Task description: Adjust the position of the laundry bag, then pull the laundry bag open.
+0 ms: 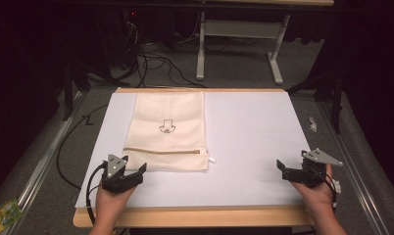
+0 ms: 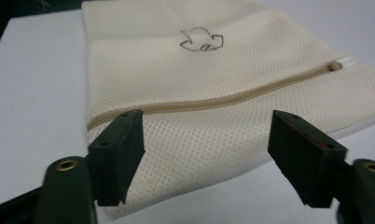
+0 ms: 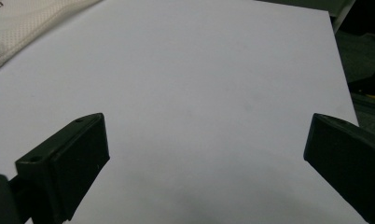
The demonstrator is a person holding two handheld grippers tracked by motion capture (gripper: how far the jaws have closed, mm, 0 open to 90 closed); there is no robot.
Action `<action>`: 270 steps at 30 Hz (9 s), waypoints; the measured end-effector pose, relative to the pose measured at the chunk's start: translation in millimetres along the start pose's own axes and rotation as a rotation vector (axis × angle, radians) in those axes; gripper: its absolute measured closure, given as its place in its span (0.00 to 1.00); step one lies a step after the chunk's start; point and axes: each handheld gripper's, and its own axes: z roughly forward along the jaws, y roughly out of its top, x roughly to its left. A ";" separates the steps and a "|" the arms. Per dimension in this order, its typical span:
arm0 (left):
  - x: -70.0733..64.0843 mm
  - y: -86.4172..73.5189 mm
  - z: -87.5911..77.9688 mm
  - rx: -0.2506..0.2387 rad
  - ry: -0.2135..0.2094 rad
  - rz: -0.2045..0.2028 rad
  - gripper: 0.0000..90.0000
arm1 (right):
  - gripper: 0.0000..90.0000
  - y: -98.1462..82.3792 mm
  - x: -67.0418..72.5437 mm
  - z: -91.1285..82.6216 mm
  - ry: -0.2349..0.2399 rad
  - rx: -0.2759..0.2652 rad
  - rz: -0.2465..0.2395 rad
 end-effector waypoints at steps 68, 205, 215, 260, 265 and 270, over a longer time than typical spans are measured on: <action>-11.2 8.3 5.1 0.039 -0.090 0.003 0.30 | 0.97 32.1 86.3 90.7 0.190 0.226 -0.112; -282.0 64.2 115.6 0.015 -0.610 0.071 0.97 | 0.95 12.6 51.2 -9.5 0.308 0.021 -0.124; -252.9 56.2 116.4 0.042 -0.576 -0.037 0.97 | 0.96 16.5 54.2 -12.8 0.268 0.009 -0.135; -90.5 7.8 55.9 0.192 -0.373 0.112 0.78 | 0.82 -9.6 16.0 -4.9 0.220 0.097 -0.029; -83.1 13.0 51.2 0.146 -0.365 0.100 0.58 | 0.57 -8.9 11.7 -3.2 0.216 0.064 -0.005; -65.2 19.9 41.6 0.059 -0.281 0.108 0.39 | 0.32 1.2 8.7 3.0 0.172 0.037 0.003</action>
